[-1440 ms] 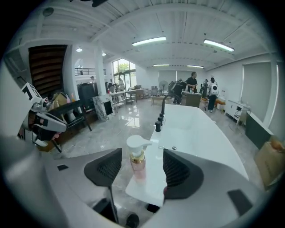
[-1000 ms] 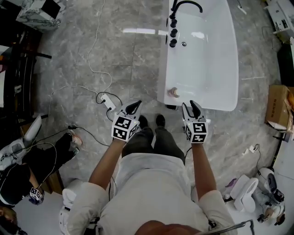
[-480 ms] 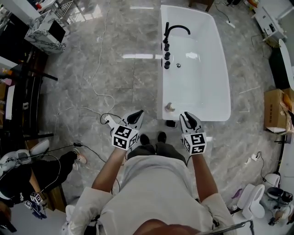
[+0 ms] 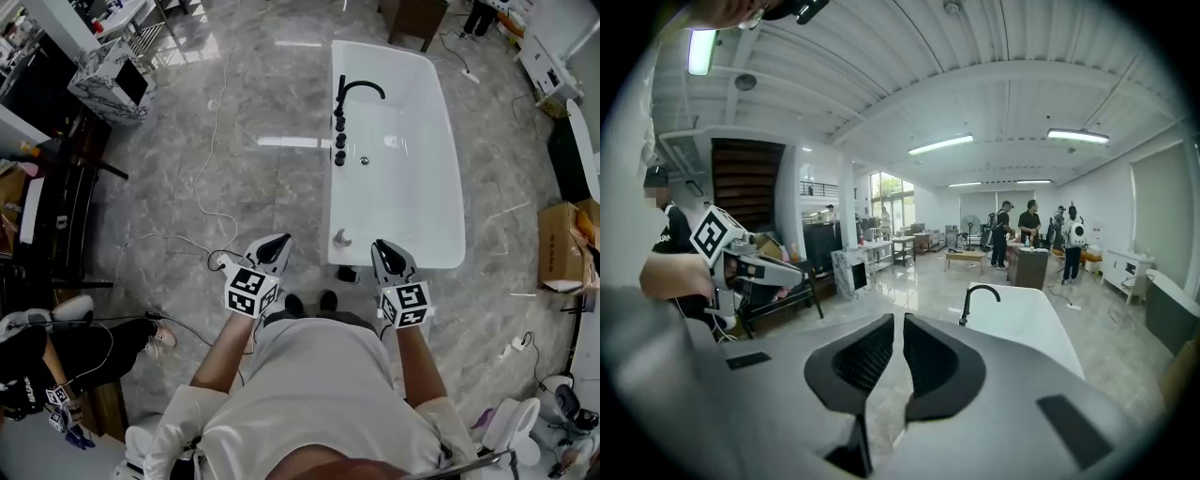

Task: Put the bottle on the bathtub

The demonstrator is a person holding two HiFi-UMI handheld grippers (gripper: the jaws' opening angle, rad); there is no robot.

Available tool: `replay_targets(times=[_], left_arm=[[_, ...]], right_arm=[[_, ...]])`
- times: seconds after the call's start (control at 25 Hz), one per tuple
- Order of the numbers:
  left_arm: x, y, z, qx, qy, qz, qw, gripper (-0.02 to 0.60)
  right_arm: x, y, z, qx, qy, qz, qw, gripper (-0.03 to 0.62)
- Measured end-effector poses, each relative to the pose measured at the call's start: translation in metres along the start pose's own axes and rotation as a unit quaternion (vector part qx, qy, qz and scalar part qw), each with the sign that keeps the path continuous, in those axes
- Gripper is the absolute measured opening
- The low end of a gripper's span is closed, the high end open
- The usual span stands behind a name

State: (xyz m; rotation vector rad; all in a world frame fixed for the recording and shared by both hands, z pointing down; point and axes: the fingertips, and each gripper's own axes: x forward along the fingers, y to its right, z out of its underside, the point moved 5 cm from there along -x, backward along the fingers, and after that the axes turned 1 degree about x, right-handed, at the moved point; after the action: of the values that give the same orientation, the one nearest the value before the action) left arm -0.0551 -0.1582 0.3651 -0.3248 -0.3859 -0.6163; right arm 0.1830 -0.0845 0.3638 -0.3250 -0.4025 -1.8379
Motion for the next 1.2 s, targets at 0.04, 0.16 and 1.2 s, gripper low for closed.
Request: replay_targets(times=[0.04, 0.16, 1.2], left_arm=[[-0.003, 0.002, -0.004, 0.002, 0.006, -0.001, 1.0000, 0.008], [-0.010, 0.006, -0.014, 0.007, 0.022, -0.008, 0.9997, 0.008], [-0.011, 0.025, -0.031, 0.001, 0.042, -0.046, 0.9981, 0.008]], right_arm=[[-0.003, 0.001, -0.005, 0.001, 0.006, 0.000, 1.000, 0.052], [-0.009, 0.006, -0.015, 0.005, 0.021, -0.001, 1.000, 0.046], [-0.024, 0.021, -0.030, 0.007, 0.042, -0.036, 0.998, 0.032]])
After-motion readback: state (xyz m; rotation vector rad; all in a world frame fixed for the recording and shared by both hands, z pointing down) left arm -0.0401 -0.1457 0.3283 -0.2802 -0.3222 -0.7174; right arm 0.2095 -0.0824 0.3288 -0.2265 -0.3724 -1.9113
